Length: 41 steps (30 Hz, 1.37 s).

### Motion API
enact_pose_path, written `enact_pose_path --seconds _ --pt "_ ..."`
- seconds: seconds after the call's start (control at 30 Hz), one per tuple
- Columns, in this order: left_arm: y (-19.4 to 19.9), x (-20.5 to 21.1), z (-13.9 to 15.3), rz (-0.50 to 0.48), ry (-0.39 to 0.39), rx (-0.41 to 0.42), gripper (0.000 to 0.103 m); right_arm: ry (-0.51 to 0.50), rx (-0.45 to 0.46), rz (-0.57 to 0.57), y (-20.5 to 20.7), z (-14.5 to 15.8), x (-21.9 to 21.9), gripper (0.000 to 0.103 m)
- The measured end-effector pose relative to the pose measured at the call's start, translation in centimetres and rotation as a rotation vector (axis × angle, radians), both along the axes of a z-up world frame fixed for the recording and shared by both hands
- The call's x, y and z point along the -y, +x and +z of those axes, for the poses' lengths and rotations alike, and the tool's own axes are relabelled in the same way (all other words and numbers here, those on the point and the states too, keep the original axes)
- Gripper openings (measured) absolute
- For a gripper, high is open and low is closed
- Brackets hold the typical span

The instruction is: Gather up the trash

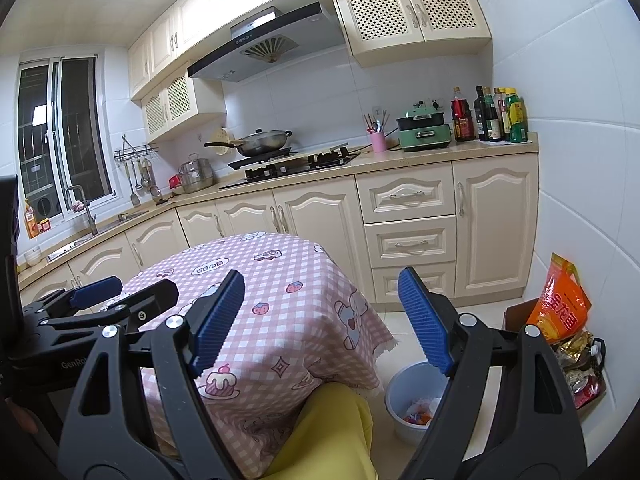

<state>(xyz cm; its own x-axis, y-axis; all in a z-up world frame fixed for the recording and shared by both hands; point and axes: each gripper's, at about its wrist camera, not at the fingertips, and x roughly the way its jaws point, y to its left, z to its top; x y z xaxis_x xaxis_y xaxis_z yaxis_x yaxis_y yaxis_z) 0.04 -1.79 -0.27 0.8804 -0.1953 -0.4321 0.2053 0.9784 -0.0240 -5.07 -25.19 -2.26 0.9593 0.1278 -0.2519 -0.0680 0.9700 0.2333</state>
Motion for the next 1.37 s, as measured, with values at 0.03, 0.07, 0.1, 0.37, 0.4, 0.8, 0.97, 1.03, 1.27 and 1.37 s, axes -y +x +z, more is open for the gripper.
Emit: enact_pose_path --seconds 0.03,0.07,0.1,0.37,0.4,0.8,0.97,1.03,1.27,1.37 --pt "0.0 0.0 0.0 0.001 0.0 0.0 0.094 0.0 0.0 0.0 0.0 0.0 0.0 0.078" --pt "0.0 0.0 0.0 0.0 -0.001 -0.001 0.094 0.0 0.0 0.0 0.0 0.0 0.0 0.078" --pt "0.1 0.0 0.0 -0.001 -0.001 -0.002 0.094 0.0 0.0 -0.001 0.0 0.0 0.0 0.078" --pt "0.3 -0.1 0.0 -0.001 -0.001 -0.004 0.094 0.002 -0.002 0.001 0.0 0.0 0.0 0.078" --pt "0.3 -0.1 0.0 -0.001 -0.002 -0.004 0.094 0.003 -0.003 0.001 0.0 -0.1 0.1 0.078" --pt "0.2 -0.1 -0.1 0.0 -0.002 -0.005 0.094 0.001 -0.007 -0.001 0.0 -0.4 0.0 0.078" --pt "0.2 -0.1 -0.2 0.0 -0.001 -0.008 0.094 0.002 -0.013 -0.001 0.1 -0.7 0.0 0.078" --pt "0.2 -0.1 -0.2 0.0 -0.002 -0.008 0.094 0.001 -0.014 -0.001 0.1 -0.7 0.0 0.078" --pt "0.1 -0.2 -0.5 -0.005 -0.002 -0.015 0.094 0.006 -0.025 -0.003 0.1 -1.0 0.1 0.078" --pt "0.1 -0.2 -0.5 -0.008 -0.003 -0.018 0.094 0.005 -0.029 -0.009 0.1 -1.1 0.1 0.078"
